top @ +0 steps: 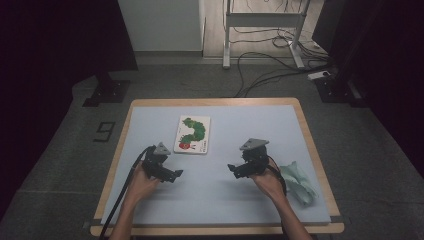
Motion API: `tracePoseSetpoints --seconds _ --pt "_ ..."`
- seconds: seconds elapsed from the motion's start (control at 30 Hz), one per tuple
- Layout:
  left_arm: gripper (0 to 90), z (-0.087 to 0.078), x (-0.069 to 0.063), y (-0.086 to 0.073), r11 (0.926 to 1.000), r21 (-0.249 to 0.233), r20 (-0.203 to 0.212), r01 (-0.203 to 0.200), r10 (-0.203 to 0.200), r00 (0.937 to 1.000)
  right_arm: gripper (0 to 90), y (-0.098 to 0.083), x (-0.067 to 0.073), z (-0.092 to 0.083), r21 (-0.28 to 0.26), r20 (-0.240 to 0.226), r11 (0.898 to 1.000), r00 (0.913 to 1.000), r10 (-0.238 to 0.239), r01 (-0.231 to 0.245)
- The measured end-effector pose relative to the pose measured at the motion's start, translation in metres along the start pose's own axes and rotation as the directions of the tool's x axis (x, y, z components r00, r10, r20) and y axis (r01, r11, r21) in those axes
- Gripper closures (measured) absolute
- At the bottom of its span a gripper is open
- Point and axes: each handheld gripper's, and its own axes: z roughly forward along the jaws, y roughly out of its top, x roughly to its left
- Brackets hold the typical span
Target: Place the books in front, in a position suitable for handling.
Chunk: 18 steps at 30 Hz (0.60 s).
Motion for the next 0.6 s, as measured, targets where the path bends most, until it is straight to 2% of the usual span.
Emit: tracePoseSetpoints --seconds 0.13,0.2,0.23,0.33,0.43,0.5,0.6 --pt "0.0 0.005 0.004 0.007 0.9999 -0.007 0.002 -0.012 0.012 0.9999 2.1 0.006 0.002 0.009 -0.005 -0.008 1.0 0.9999 -0.008 0.008" --pt "0.0 0.006 0.008 0.009 0.9998 -0.019 0.026 -0.001 0.001 0.9997 3.5 0.009 0.004 0.013 -0.006 -0.009 1.0 0.9999 -0.014 0.014" --pt "0.0 0.007 0.01 0.01 0.9998 -0.017 0.027 0.006 -0.006 0.9996 4.3 0.01 0.005 0.016 -0.005 -0.011 1.0 0.9998 -0.019 0.019" --pt "0.0 0.009 0.013 0.015 0.9999 0.0 0.014 -0.013 0.013 0.9998 8.7 0.015 0.008 0.025 -0.005 -0.015 1.0 0.9995 -0.027 0.027" --pt "0.0 0.012 0.017 0.017 0.9999 -0.015 0.029 -0.007 0.007 0.9996 11.6 0.017 0.009 0.03 -0.004 -0.019 0.999 0.9993 -0.031 0.031" --pt "0.0 0.014 0.02 0.017 1.0 0.001 0.026 0.002 -0.002 0.9997 12.8 0.019 0.011 0.038 0.002 -0.021 0.999 0.9988 -0.044 0.044" --pt "0.0 0.017 0.022 0.019 0.9998 0.015 0.023 -0.011 0.011 0.9997 13.0 0.02 0.013 0.044 0.01 -0.023 0.999 0.9983 -0.053 0.054"
